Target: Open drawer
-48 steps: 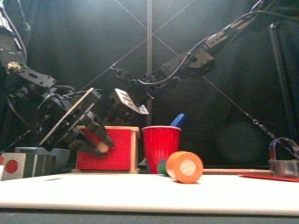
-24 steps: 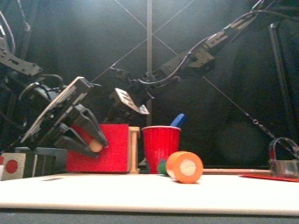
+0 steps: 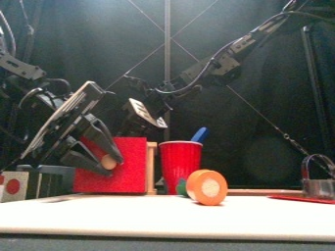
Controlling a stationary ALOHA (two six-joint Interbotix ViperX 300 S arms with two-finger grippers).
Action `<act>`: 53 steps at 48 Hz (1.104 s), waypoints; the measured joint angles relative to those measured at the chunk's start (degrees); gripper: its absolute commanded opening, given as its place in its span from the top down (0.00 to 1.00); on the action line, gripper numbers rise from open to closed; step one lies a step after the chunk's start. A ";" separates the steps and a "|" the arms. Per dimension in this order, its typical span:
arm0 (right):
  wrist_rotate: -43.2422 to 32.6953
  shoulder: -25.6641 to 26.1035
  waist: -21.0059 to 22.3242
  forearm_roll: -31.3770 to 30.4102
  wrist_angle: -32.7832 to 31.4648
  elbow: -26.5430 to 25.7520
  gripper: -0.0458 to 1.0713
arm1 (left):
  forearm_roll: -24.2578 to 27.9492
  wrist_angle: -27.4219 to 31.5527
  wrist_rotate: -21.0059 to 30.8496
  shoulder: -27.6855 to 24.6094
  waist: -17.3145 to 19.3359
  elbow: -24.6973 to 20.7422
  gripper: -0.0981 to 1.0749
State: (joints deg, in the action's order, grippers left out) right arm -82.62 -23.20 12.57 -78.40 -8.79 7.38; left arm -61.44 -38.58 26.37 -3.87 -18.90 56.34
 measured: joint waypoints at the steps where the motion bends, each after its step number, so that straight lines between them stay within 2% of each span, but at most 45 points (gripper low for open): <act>1: 0.00 0.00 0.00 -0.09 0.00 0.00 0.87 | -0.09 0.00 0.00 -0.09 0.00 0.09 0.51; 36: 0.00 0.00 0.00 0.53 -0.09 0.00 0.87 | -0.26 0.18 0.00 -0.79 -1.76 -0.26 0.49; 43: 0.00 0.00 0.00 0.62 0.00 0.09 0.87 | -0.35 0.18 0.00 -0.79 -1.67 -0.18 0.43; 53: 0.00 0.09 0.00 0.62 -0.09 0.00 0.87 | 1.14 0.53 -0.18 -0.88 -1.85 -0.62 0.27</act>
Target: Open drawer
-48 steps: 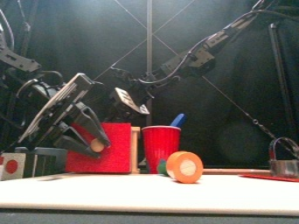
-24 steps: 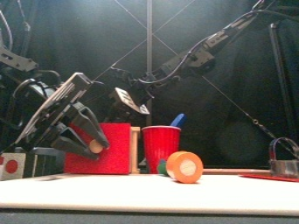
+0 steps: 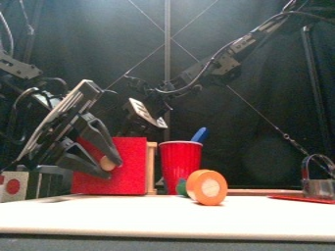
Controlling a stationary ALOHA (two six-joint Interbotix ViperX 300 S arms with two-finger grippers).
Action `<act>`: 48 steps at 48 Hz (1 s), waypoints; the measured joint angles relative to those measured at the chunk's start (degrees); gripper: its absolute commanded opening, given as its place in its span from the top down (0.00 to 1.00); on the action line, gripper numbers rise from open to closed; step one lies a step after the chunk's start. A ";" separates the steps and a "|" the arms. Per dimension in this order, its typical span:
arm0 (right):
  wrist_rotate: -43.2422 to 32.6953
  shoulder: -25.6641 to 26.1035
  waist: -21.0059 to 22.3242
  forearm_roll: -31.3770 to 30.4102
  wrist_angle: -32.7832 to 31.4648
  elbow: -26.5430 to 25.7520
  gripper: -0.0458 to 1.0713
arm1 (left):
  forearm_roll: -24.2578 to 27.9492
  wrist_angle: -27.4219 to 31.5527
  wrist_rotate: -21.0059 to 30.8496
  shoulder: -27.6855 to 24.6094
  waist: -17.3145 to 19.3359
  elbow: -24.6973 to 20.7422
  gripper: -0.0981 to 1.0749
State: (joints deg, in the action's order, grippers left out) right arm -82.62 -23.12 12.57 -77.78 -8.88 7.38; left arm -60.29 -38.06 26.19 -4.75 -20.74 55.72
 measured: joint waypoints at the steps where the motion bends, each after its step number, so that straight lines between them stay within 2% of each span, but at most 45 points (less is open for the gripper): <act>1: 0.00 -0.09 0.00 0.00 0.09 0.00 0.87 | 0.35 0.00 -0.18 0.00 -0.44 -0.26 0.26; 6: 0.00 -0.09 0.09 0.09 0.09 0.09 0.87 | 0.97 0.00 -0.35 0.18 -0.97 -0.79 0.22; 20: 0.00 -0.09 0.00 0.09 0.00 0.09 0.87 | 1.67 0.09 -0.44 1.67 -0.97 0.18 0.22; 48: 0.00 -0.09 -0.09 0.18 0.00 0.00 0.87 | 1.76 -0.53 -1.14 13.54 -0.97 10.63 0.22</act>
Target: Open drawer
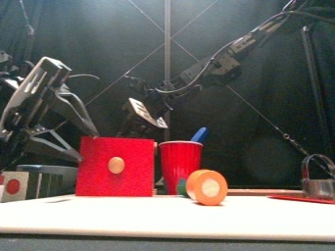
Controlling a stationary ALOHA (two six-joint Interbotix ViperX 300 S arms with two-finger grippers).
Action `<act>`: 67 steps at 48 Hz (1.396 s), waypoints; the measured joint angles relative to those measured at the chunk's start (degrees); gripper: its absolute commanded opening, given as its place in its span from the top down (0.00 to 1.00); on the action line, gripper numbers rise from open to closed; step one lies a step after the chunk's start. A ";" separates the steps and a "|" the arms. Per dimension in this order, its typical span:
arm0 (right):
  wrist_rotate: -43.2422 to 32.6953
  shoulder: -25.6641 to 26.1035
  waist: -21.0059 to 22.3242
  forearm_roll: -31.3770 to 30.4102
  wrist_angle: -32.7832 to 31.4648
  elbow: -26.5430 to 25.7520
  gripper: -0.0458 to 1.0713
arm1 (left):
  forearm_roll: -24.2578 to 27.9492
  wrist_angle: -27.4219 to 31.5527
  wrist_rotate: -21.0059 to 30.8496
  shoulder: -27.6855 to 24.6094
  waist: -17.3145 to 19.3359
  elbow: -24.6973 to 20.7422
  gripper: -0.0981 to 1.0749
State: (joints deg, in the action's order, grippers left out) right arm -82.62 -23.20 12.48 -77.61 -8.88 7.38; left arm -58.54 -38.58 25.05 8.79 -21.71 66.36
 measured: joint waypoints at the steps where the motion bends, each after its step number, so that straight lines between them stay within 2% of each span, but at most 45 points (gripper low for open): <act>1: 0.00 0.00 -0.09 0.09 0.09 0.00 0.87 | -0.09 0.00 -0.18 0.35 0.00 0.26 0.22; 10: 0.00 0.09 -0.26 0.18 0.00 0.09 0.87 | -0.18 0.00 -1.58 3.16 0.09 2.46 0.22; 14: 0.00 0.09 -0.44 0.53 0.00 0.09 0.87 | 1.85 0.18 -3.16 5.62 0.09 3.43 0.22; 21: -0.09 2.02 -1.67 1.67 -0.18 1.67 0.87 | 8.00 1.67 -7.29 11.95 0.09 5.01 0.22; 28: -0.09 5.63 -4.75 2.55 -0.18 4.57 0.87 | 17.75 2.11 -14.68 19.95 0.18 5.80 0.22; 34: -0.09 10.81 -7.91 2.72 -0.18 7.03 0.87 | 26.02 2.81 -21.88 25.84 0.35 6.15 0.22; 40: -0.09 15.91 -11.16 2.90 0.00 9.67 0.87 | 30.59 4.13 -27.25 29.88 1.14 6.77 0.22; 48: -0.53 22.32 -14.77 2.90 0.09 14.41 0.87 | 31.64 8.53 -30.94 32.96 3.43 7.21 0.22; 58: -0.70 30.50 -19.34 2.90 0.18 21.27 0.87 | 31.73 13.80 -31.03 33.49 6.59 7.47 0.22; 67: -0.88 34.98 -20.13 4.04 0.18 26.72 0.87 | 31.73 14.85 -31.03 33.49 8.26 7.47 0.22</act>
State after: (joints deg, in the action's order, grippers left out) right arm -83.50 11.78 -7.65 -73.56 -8.70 34.10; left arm -26.81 -23.73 -5.98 42.28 -13.45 73.83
